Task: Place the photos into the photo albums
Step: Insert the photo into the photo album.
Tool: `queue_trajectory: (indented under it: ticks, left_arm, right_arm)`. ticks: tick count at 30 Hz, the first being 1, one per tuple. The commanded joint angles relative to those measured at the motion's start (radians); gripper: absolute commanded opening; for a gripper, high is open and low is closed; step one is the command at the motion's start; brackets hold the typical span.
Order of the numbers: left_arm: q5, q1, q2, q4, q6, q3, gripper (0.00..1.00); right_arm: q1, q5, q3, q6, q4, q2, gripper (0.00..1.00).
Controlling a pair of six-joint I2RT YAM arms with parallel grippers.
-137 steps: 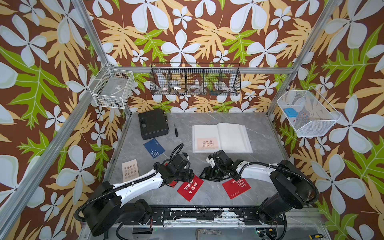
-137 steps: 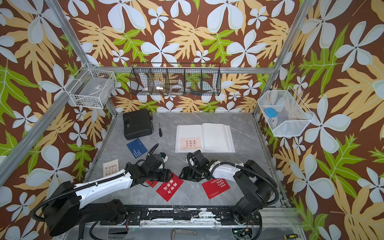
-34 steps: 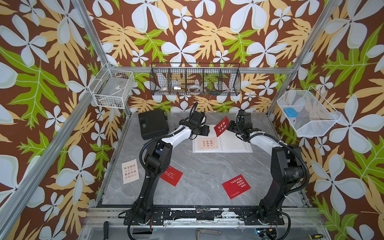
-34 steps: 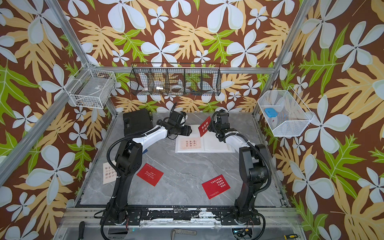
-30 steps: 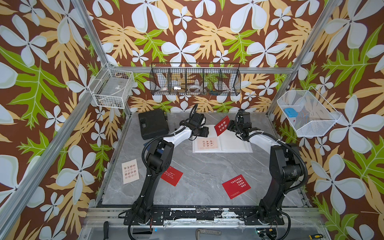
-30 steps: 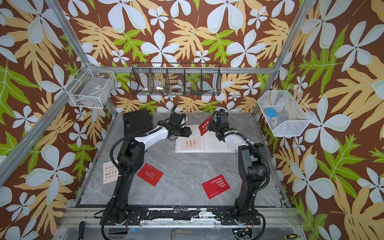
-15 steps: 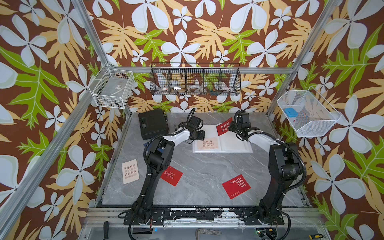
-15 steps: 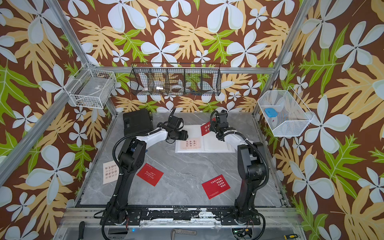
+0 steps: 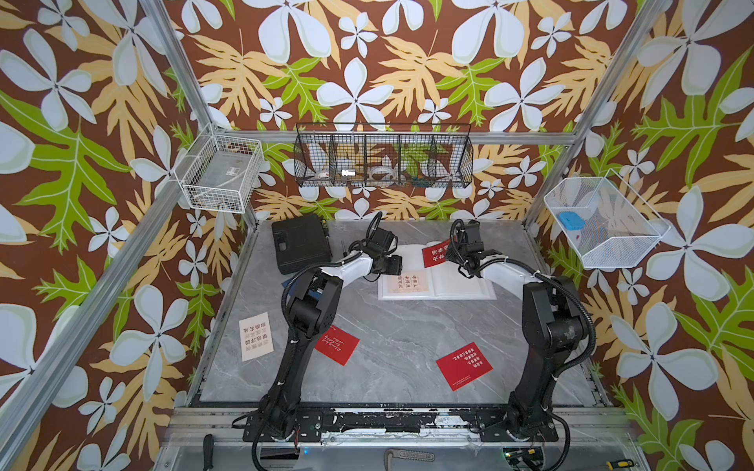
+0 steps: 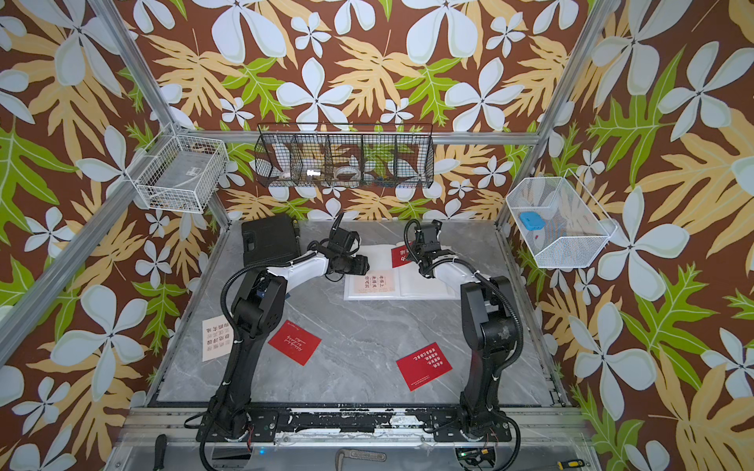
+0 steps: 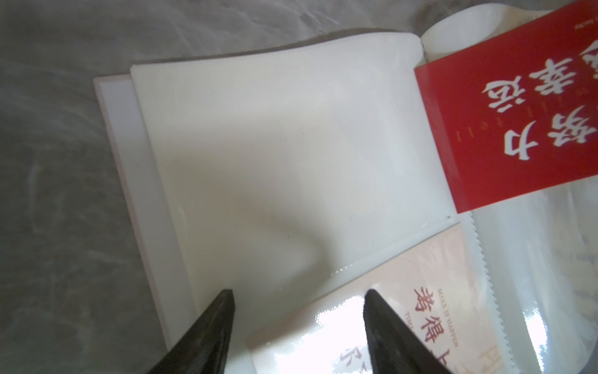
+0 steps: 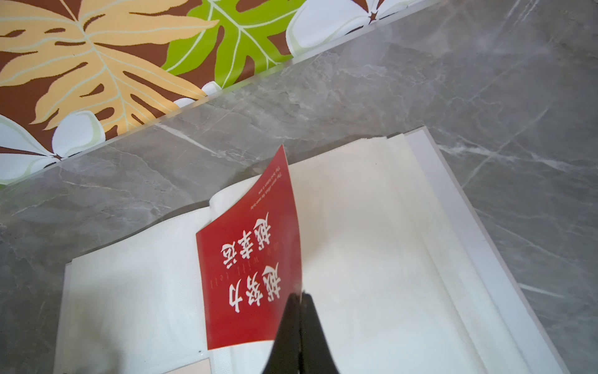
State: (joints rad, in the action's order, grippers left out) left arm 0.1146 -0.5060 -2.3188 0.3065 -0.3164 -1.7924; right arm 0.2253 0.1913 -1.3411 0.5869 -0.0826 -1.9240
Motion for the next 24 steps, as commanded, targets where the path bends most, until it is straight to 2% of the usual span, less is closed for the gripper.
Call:
queue_trajectory:
  ticks: [1, 6, 18, 24]
  left_arm:
    - [0.010, 0.003, 0.006, 0.023, -0.001, 0.005, 0.66]
    - [0.011, 0.005, 0.007, 0.021, 0.001, 0.011, 0.66]
    - [0.000, 0.019, 0.067, -0.020, -0.022, 0.062, 0.67]
    - [-0.006, 0.023, 0.084, -0.027, -0.026, 0.067, 0.67]
  right_arm:
    - [0.006, 0.039, 0.007, 0.024, -0.024, 0.004, 0.00]
    - [0.006, 0.069, 0.031, 0.025, -0.004, 0.007, 0.00]
    - [0.014, 0.014, 0.033, 0.112, 0.081, -0.040, 0.00]
    - [0.017, 0.066, 0.052, 0.134, 0.084, -0.022, 0.00]
